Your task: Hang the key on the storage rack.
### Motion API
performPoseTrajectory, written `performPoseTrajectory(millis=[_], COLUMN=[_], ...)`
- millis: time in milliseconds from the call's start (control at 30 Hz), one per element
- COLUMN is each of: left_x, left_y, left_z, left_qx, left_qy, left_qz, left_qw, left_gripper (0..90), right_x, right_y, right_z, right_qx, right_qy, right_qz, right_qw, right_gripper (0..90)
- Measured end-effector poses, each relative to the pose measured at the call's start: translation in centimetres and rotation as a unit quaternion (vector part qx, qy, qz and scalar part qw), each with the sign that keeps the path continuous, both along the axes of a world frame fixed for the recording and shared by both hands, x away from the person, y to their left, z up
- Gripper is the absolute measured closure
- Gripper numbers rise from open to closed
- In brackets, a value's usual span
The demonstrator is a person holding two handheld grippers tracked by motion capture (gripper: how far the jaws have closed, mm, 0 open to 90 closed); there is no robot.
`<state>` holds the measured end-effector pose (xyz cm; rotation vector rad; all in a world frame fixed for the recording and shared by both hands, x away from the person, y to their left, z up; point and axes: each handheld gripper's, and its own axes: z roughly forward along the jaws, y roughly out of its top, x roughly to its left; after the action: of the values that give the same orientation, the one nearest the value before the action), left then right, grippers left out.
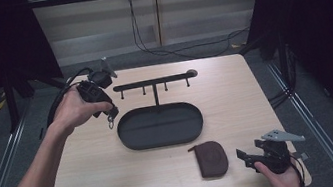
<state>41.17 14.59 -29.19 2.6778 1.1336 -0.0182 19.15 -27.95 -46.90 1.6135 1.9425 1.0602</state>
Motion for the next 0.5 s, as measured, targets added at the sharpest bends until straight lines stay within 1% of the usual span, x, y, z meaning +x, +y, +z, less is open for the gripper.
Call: performPoseTrajectory(millis=[133,200,300,367,400,500], left_x=[0.6,0.9,1.2,1.5,1.6,2.0], left_y=[-0.1,-0.2,-0.5,-0.7,-0.7,-0.9], left_z=[0.6,0.7,0.8,0.9,1.0,1.1], left_qx=[-0.002,-0.007,-0.002,-0.007,-0.003,-0.004], left_qy=[-0.003,-0.001,-0.003,-0.003,-0.006,-0.003], left_qz=[0.006,0.009,0.008,0.012,0.013,0.015], left_qw=[1.0000,0.9999,1.0000,0.9999,0.9999,0.9999], left_gripper=[68.8,68.8,68.8,68.8,68.8,68.8], right_x=[0.0,0.0,0.0,0.0,0.0,0.0], right_y=[0.0,0.0,0.0,0.0,0.0,0.0], right_z=[0.0,0.0,0.0,0.0,0.0,0.0], right_qx=[0.000,0.000,0.001,0.001,0.001,0.001], right_qy=[0.000,-0.001,0.000,0.000,0.000,0.000], right_qz=[0.000,0.001,0.001,0.001,0.001,0.002], right_qw=[1.0000,1.0000,1.0000,1.0000,1.0000,1.0000], right_gripper=[20.2,20.2,20.2,20.2,20.2,20.2])
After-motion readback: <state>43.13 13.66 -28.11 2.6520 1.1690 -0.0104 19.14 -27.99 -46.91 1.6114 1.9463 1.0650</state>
